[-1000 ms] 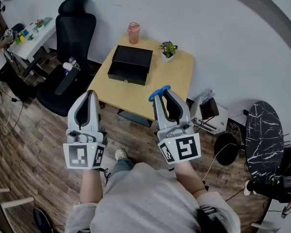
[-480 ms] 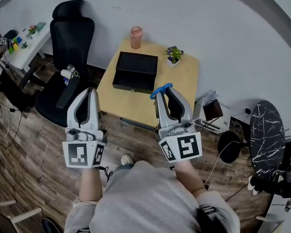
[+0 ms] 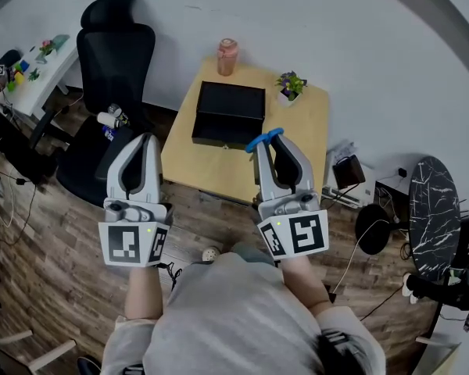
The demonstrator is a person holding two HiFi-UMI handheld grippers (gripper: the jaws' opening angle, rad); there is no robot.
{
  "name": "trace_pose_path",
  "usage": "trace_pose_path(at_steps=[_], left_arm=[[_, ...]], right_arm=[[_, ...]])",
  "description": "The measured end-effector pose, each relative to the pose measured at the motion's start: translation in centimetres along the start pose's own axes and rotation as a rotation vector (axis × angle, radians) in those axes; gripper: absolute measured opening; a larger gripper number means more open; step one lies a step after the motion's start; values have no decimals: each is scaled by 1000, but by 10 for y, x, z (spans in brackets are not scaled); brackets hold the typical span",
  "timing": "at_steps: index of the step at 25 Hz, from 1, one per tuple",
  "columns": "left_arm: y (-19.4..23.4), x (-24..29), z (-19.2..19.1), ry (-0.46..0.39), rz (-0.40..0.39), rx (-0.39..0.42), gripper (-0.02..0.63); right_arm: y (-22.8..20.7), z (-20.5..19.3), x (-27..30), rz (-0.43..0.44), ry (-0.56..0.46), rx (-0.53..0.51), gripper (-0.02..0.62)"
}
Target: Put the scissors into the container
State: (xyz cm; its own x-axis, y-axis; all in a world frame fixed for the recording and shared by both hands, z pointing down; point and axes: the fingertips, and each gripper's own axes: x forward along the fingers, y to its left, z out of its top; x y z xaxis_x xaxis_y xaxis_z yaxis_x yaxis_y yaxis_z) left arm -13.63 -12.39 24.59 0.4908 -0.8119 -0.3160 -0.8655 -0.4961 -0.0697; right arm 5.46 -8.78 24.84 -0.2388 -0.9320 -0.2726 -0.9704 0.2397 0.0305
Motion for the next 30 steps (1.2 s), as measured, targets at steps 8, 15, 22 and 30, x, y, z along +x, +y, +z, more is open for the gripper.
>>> trace_pose_path(at_steps=[8,15,22,30], left_arm=[[7,12,-29,36,-19,-64,58],[23,34,-40,38,-8,-61,58],[41,75,-41,7,12,-49,58],[54,120,-49,6,38,-28,58]], right_arm=[[-4,-15,9,-22,49,-8,74],[-14,-26,38,-17,59,-14,74],[-29,-28,80,15,43,-29,74],[-52,-37,130,76,43,-30,73]])
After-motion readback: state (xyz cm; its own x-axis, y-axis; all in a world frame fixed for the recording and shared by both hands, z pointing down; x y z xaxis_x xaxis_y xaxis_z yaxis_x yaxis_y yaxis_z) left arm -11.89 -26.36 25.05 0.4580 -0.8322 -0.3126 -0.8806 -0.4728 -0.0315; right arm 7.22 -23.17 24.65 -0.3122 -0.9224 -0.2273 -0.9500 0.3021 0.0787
